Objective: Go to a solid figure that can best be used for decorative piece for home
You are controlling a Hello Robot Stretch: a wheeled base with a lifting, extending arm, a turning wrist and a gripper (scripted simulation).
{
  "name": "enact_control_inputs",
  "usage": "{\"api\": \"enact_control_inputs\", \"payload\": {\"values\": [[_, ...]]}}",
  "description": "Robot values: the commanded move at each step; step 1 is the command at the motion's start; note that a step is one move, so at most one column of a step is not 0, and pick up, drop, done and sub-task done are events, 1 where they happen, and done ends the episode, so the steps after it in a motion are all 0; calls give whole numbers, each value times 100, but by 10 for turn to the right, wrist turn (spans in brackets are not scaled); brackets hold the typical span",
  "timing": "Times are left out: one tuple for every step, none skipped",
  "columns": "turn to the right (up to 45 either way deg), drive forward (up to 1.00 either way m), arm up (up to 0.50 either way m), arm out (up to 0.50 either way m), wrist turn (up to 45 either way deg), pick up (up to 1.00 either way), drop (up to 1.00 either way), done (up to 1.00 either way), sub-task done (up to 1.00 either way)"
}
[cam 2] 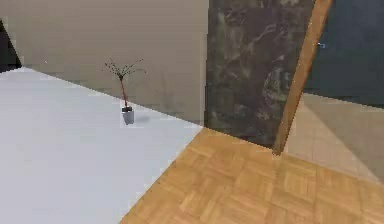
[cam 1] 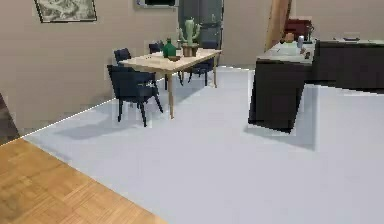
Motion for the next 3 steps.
{"api": "enact_control_inputs", "payload": {"values": [[450, 0, 0, 0, 0, 0, 0, 0, 0], [0, 100, 0, 0, 0, 0, 0, 0, 0], [0, 100, 0, 0, 0, 0, 0, 0, 0]]}}
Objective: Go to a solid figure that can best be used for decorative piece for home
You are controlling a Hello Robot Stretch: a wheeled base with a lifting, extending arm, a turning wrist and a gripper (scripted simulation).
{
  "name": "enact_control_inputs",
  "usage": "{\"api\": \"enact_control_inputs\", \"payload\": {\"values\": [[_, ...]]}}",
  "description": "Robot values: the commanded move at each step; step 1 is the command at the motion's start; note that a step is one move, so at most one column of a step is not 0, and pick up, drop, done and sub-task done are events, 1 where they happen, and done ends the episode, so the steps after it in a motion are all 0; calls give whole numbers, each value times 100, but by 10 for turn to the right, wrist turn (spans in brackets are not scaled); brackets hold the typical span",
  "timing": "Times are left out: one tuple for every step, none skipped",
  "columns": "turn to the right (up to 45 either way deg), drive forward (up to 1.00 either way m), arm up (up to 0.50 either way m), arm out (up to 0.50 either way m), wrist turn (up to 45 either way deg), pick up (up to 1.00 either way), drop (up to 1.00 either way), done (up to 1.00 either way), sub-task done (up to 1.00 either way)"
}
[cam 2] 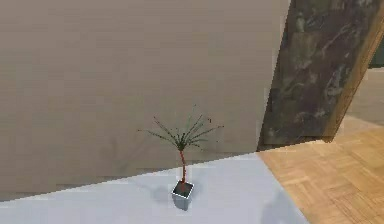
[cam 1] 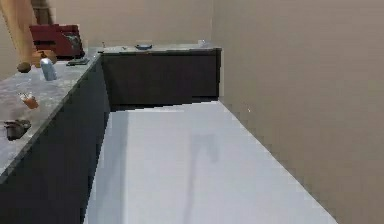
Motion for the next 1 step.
{"api": "enact_control_inputs", "payload": {"values": [[60, 0, 0, 0, 0, 0, 0, 0, 0]]}}
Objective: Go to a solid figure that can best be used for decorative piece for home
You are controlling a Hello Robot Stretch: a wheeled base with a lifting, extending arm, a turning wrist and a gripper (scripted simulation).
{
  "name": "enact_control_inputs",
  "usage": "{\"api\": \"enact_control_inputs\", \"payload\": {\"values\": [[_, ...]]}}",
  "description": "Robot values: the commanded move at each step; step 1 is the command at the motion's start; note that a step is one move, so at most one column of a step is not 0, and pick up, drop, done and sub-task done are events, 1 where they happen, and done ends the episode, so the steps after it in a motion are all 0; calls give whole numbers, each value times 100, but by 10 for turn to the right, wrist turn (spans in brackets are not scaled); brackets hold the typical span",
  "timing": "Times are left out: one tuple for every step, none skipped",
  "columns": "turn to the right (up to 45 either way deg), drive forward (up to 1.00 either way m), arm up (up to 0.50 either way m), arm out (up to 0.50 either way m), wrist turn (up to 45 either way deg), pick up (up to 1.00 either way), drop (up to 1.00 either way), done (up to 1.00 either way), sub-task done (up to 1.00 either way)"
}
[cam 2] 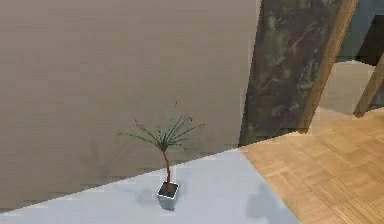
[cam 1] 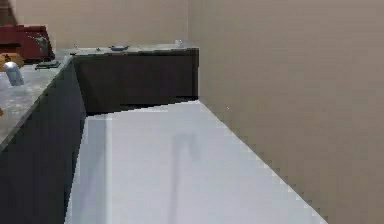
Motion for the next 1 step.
{"api": "enact_control_inputs", "payload": {"values": [[0, 65, 0, 0, 0, 0, 0, 0, 0]]}}
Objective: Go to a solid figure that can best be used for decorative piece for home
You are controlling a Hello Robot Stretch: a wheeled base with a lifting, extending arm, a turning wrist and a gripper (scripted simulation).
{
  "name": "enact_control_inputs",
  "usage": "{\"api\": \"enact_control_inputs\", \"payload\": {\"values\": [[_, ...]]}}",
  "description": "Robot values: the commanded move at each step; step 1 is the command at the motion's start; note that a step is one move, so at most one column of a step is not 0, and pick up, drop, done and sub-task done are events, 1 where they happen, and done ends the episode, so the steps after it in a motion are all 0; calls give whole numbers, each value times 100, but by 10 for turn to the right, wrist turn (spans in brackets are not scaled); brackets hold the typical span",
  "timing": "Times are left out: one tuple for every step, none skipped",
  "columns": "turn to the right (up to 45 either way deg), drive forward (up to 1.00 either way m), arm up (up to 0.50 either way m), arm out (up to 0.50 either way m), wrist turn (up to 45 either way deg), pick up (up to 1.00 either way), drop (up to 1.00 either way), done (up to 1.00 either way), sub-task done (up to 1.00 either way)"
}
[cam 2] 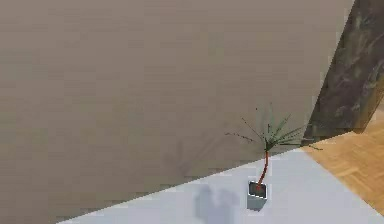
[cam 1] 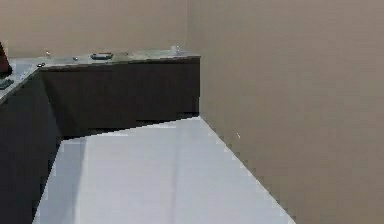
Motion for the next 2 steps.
{"api": "enact_control_inputs", "payload": {"values": [[-240, 0, 0, 0, 0, 0, 0, 0, 0], [0, 100, 0, 0, 0, 0, 0, 0, 0]]}}
